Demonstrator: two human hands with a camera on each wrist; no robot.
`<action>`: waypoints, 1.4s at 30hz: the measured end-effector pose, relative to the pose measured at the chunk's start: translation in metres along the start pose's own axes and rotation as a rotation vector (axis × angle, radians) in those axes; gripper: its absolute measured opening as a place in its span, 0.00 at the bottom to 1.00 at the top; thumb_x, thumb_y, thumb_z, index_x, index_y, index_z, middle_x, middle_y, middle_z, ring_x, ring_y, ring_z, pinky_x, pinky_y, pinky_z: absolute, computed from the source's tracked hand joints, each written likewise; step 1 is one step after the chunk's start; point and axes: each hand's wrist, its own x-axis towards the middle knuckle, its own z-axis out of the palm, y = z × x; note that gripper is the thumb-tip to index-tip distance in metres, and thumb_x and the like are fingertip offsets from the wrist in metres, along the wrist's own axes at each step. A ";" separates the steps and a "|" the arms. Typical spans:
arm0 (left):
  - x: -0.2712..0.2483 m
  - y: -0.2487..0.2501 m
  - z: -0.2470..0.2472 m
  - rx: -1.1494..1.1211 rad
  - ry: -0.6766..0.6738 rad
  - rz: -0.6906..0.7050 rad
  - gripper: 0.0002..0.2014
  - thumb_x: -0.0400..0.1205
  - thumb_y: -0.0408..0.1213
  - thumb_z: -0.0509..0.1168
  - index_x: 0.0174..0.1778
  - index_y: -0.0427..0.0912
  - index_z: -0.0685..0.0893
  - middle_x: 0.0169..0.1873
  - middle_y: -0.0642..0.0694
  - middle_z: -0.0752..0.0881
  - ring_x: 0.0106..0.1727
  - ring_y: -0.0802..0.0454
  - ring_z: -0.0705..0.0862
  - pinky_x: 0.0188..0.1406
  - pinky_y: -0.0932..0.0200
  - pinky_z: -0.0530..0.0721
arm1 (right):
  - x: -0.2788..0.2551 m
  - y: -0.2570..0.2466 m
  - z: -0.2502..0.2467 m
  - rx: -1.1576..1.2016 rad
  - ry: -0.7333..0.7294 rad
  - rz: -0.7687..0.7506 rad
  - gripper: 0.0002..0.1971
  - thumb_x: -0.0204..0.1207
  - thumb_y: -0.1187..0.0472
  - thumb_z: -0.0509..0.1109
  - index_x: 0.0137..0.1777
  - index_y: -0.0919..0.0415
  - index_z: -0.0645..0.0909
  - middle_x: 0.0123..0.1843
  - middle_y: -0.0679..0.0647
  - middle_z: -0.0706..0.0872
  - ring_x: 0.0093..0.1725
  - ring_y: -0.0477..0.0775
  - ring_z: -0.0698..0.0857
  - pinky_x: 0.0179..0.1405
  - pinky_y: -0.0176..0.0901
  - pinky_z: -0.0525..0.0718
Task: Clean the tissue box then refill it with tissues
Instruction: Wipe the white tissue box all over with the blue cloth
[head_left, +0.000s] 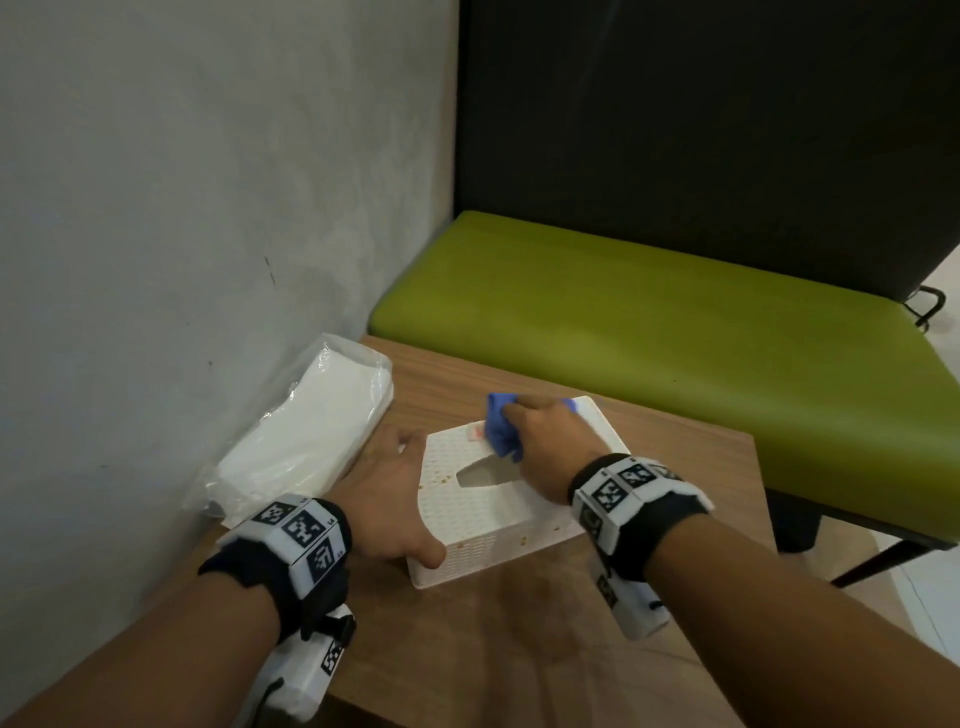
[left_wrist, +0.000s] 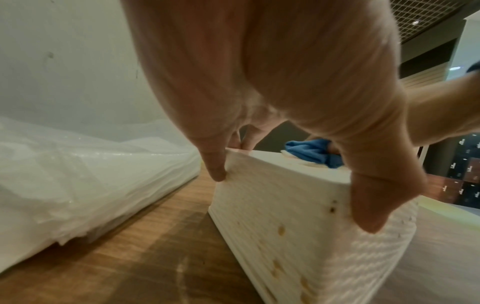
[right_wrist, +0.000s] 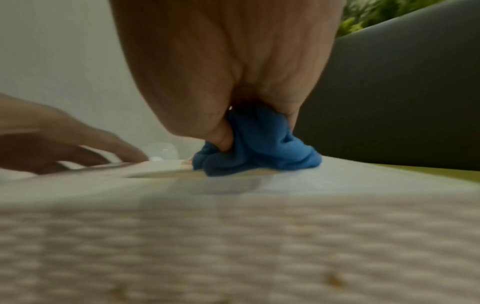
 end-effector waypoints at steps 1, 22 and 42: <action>0.000 -0.001 0.000 -0.001 -0.001 0.000 0.57 0.54 0.51 0.82 0.77 0.49 0.59 0.73 0.49 0.58 0.73 0.48 0.69 0.73 0.56 0.74 | 0.000 -0.014 0.006 0.009 -0.032 -0.077 0.08 0.70 0.70 0.66 0.47 0.59 0.79 0.58 0.60 0.80 0.60 0.64 0.80 0.56 0.52 0.78; 0.009 0.021 0.007 -0.178 0.157 -0.275 0.36 0.74 0.68 0.65 0.72 0.48 0.80 0.70 0.48 0.83 0.68 0.47 0.81 0.56 0.62 0.76 | -0.009 0.038 -0.009 -0.167 0.076 0.242 0.10 0.75 0.68 0.64 0.54 0.63 0.81 0.58 0.60 0.82 0.57 0.65 0.81 0.51 0.50 0.77; 0.027 0.032 0.031 -0.394 0.195 -0.499 0.57 0.66 0.61 0.79 0.81 0.32 0.59 0.73 0.42 0.78 0.71 0.42 0.79 0.62 0.50 0.84 | -0.012 0.024 -0.029 -0.062 0.033 0.091 0.23 0.70 0.75 0.63 0.25 0.47 0.64 0.37 0.45 0.75 0.41 0.54 0.78 0.41 0.38 0.71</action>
